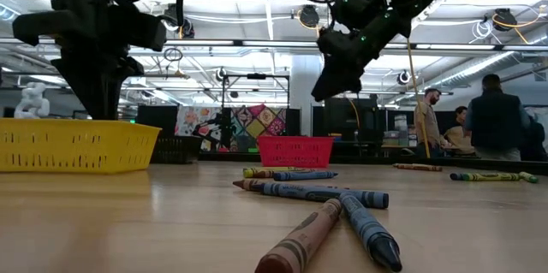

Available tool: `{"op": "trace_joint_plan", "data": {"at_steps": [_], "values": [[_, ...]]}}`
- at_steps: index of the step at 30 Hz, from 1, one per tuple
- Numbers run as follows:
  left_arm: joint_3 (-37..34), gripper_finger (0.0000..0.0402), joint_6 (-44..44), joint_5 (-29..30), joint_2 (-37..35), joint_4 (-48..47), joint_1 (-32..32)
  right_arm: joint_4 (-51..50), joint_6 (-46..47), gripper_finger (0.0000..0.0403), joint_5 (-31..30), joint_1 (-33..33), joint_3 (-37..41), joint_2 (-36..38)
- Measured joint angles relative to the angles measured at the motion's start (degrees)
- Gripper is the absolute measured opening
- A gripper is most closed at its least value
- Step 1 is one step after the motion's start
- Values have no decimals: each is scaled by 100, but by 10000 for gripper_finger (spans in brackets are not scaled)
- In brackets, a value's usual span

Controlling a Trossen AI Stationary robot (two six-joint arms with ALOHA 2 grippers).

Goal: Sort crayons
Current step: Put the green crayon into the black basket

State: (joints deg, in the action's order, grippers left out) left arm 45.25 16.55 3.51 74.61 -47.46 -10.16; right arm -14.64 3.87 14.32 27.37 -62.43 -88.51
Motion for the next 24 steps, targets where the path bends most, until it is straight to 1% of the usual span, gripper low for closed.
{"op": "trace_joint_plan", "data": {"at_steps": [1, 5, 10, 14, 15, 20, 24], "values": [[0, 81, 53, 0, 0, -1, -4, 55, -3, 116, 95, -56, 0, 1], [0, 82, 114, -7, 0, -2, -8, 127, -123, 116, 99, -392, 0, -9], [24, 82, 116, -15, -2, -25, -10, 273, -626, 116, 97, -961, 0, -108], [214, 82, 116, -28, -7, -18, -62, 436, -1118, 116, 73, -1305, 1, -187], [259, 82, 119, -26, -7, -27, -101, 442, -1179, 116, 36, -1364, 0, -218], [496, 82, 160, -28, -7, -139, -337, 318, -1215, 116, -566, -1613, 2, -232], [638, 82, 267, -30, -7, -274, -533, 366, -1270, 116, -491, -1733, 2, -242]]}}
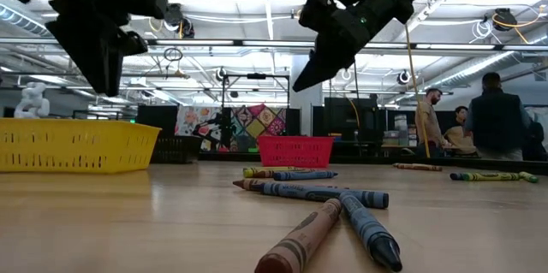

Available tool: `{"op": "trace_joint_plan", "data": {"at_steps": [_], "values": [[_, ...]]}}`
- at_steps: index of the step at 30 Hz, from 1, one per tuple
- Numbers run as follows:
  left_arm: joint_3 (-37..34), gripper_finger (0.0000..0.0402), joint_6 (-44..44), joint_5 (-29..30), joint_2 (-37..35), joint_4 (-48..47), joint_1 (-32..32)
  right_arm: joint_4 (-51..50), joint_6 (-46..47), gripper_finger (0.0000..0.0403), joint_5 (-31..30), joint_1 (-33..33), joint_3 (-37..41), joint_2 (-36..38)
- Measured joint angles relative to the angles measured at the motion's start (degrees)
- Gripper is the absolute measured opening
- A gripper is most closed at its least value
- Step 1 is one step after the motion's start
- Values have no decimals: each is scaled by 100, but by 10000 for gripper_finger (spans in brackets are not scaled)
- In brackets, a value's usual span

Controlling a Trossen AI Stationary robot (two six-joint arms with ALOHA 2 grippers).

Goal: Sort crayons
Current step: Put the green crayon into the black basket

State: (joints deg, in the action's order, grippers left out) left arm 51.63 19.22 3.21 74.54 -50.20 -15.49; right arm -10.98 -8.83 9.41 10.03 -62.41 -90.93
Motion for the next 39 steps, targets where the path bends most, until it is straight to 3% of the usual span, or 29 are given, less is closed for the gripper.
{"op": "trace_joint_plan", "data": {"at_steps": [17, 23, 29, 39], "values": [[132, 82, 44, -5, -15, -34, -414, 983, -237, 116, 283, -268, -4, -1415], [132, 82, 140, -3, -15, -48, -414, 1053, -282, 116, 303, -268, -2, -1646], [132, 82, 146, -3, -15, -47, -414, 1357, -381, 116, 707, -270, -2, -1955], [132, 82, 144, -1, -15, -44, -414, 1373, -425, 116, 419, -255, 0, -2001]]}}
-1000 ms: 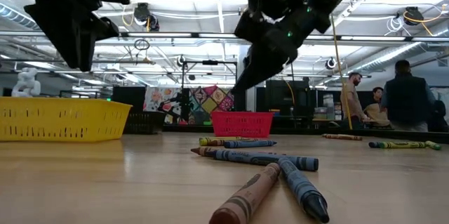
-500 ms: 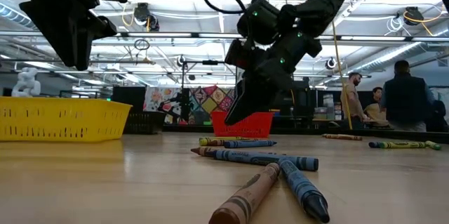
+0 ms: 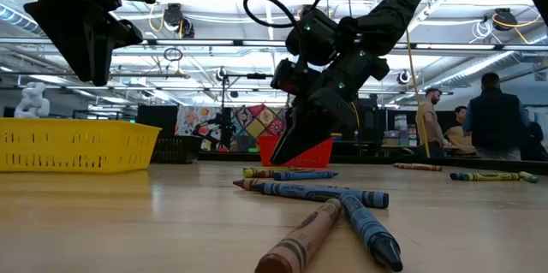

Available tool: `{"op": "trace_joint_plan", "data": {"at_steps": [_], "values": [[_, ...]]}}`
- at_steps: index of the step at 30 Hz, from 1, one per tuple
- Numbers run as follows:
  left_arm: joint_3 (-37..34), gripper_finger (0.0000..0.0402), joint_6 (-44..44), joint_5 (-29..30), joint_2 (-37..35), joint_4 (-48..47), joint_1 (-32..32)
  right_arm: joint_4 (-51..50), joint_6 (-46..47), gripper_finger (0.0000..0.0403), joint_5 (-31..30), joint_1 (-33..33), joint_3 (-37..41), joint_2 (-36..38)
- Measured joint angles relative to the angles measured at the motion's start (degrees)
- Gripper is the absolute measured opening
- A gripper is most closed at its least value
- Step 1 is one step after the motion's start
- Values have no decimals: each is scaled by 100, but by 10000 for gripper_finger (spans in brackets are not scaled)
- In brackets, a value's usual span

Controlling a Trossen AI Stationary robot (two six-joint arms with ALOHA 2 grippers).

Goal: Sort crayons
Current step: Put the green crayon into the black basket

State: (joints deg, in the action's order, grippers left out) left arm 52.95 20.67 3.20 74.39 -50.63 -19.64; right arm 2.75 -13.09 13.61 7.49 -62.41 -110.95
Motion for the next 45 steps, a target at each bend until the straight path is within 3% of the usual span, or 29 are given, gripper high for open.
{"op": "trace_joint_plan", "data": {"at_steps": [11, 14, 21, 30, 45], "values": [[0, 82, 0, 2, 0, -2, 0, -85, 87, 114, 7, 4, -11, -193], [0, 82, 0, 4, -2, 0, 0, -88, 204, 95, -11, 4, -11, -194], [0, 82, -2, 4, -2, 2, 0, -97, 393, 9, -33, 13, -11, -202], [0, 82, 2, 28, -2, 2, 0, -101, 904, 4, -22, 11, -11, -173], [0, 82, 0, 1233, -2, 667, 13, -103, 1089, 1, 22, 4, 11, 919]]}}
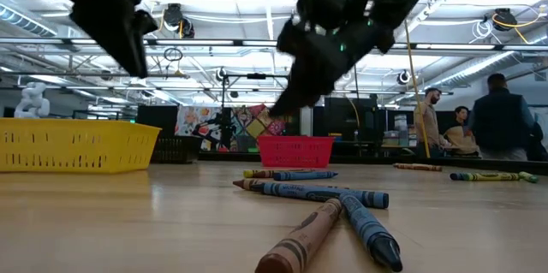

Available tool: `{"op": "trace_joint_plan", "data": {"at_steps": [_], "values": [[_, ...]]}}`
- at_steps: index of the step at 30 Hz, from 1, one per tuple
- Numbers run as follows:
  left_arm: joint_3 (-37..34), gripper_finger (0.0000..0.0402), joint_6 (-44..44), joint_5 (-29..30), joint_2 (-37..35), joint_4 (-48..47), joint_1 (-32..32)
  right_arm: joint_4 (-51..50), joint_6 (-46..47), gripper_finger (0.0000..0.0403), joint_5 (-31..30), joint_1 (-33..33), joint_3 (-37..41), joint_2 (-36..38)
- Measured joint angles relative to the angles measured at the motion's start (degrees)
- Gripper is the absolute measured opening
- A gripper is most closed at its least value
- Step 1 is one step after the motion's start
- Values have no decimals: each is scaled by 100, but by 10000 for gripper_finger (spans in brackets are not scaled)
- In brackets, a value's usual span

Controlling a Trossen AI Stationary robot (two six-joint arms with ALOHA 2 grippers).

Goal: Sort crayons
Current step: Put the green crayon into the black basket

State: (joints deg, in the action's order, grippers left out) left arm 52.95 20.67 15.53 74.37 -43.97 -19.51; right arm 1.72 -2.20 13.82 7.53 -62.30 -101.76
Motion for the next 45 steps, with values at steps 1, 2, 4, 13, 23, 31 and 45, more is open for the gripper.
{"op": "trace_joint_plan", "data": {"at_steps": [1, 2, 4, 13, 23, 31, 45], "values": [[0, 82, -1, 66, 0, 106, 2, 23, 0, 1, 2, 0, -2, 115], [0, 82, -2, 136, 0, 211, 2, 14, 0, 1, 0, -2, -2, 223], [0, 82, -20, 290, 0, 401, 2, -3, -4, 1, 0, -2, -2, 454], [0, 82, -646, 921, 0, 1202, 352, -399, -232, 0, 0, -22, -7, 1666], [0, 82, -1740, 658, 0, 2741, 1347, -429, -524, 0, 2, -20, -9, 2286], [-2, 82, -2153, -941, 0, 4250, 1880, -322, -763, 0, 9, -20, -9, 2551], [-2, 82, -2102, -1342, 2, 5227, 2024, 89, -750, 0, 127, -20, -11, 2619]]}}
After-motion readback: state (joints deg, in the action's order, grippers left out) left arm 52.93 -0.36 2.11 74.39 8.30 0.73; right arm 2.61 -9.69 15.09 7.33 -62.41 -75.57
